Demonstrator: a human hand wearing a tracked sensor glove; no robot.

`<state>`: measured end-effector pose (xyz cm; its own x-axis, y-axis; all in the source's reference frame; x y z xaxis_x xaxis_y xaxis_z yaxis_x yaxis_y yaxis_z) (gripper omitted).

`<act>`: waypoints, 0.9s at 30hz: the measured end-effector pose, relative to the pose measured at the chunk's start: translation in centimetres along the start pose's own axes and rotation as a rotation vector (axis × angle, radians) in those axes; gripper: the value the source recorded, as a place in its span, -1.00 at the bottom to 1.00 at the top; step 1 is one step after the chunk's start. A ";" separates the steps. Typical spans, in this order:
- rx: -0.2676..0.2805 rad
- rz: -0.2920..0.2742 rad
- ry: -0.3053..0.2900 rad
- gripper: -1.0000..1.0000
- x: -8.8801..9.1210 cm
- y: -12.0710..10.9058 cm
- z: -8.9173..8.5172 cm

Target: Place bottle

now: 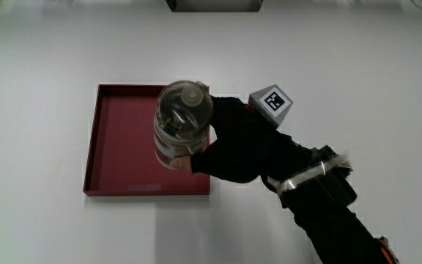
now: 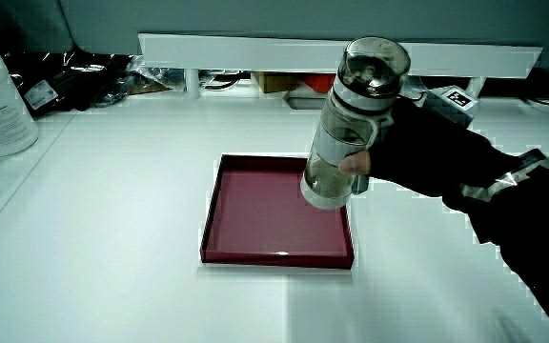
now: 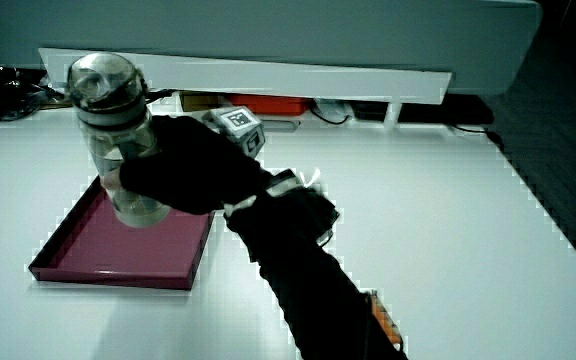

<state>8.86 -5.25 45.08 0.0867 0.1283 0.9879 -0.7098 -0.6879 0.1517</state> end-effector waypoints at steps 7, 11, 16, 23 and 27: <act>0.028 -0.059 0.073 0.00 2.5 2.3 -1.2; 0.071 -0.100 0.082 0.00 4.8 3.1 -2.0; 0.117 -0.144 0.108 0.00 7.8 3.5 -2.8; 0.150 -0.216 0.103 0.00 10.1 3.3 -3.9; 0.179 -0.246 0.093 0.00 10.6 3.1 -4.3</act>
<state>4.57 -3.01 55.85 0.1706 0.3653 0.9151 -0.5406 -0.7418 0.3969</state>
